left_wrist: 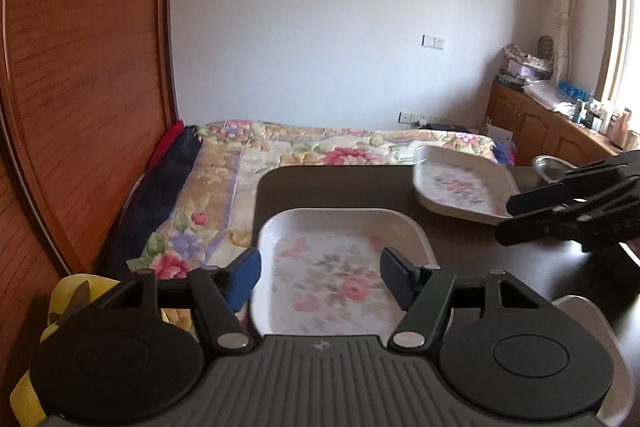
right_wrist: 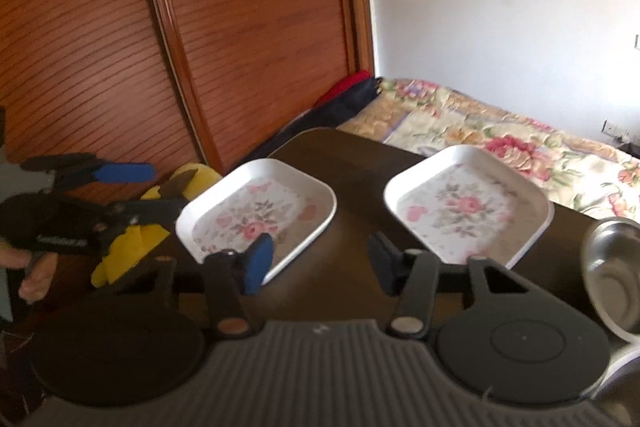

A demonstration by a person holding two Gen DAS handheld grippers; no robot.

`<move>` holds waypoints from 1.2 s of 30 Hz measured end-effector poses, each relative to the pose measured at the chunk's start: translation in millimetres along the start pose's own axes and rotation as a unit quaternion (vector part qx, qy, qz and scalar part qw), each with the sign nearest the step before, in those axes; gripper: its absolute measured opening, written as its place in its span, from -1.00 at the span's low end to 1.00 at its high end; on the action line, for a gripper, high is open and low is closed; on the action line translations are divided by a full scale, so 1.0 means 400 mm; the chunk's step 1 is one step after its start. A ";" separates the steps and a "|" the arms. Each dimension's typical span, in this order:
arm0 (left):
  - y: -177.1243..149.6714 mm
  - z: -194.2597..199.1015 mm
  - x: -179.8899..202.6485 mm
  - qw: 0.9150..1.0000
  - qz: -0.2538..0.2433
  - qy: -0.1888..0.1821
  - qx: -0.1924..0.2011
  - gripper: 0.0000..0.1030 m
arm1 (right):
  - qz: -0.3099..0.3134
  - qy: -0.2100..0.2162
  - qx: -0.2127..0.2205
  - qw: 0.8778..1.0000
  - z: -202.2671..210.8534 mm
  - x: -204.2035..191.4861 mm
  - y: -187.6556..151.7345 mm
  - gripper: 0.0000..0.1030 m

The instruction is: Organize plates and bowls

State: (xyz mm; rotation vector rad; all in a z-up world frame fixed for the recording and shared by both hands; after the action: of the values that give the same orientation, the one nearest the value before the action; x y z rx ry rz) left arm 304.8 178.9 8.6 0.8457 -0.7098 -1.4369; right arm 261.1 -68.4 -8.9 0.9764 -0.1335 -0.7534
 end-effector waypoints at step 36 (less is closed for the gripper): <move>-0.049 -0.172 -0.069 0.998 -0.004 -0.005 -0.056 -0.15 | -0.057 0.050 -0.084 0.994 -0.216 0.027 -0.016 -0.51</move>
State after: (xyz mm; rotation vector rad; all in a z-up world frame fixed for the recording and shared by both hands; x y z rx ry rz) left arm 350.9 212.3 -42.8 0.7560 -0.6292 -1.4748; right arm 302.5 -16.7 -66.0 0.8642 0.0720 -0.8047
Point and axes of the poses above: each gripper's, at about its wrist camera, not at the fingertips, and z roughly against the way its jaws point, x to its right, y to its top, the point moved 6 cm from there along -z, roughly the way its jaws point, and after that the axes turned 13 degrees about y, right-handed, at the moved point
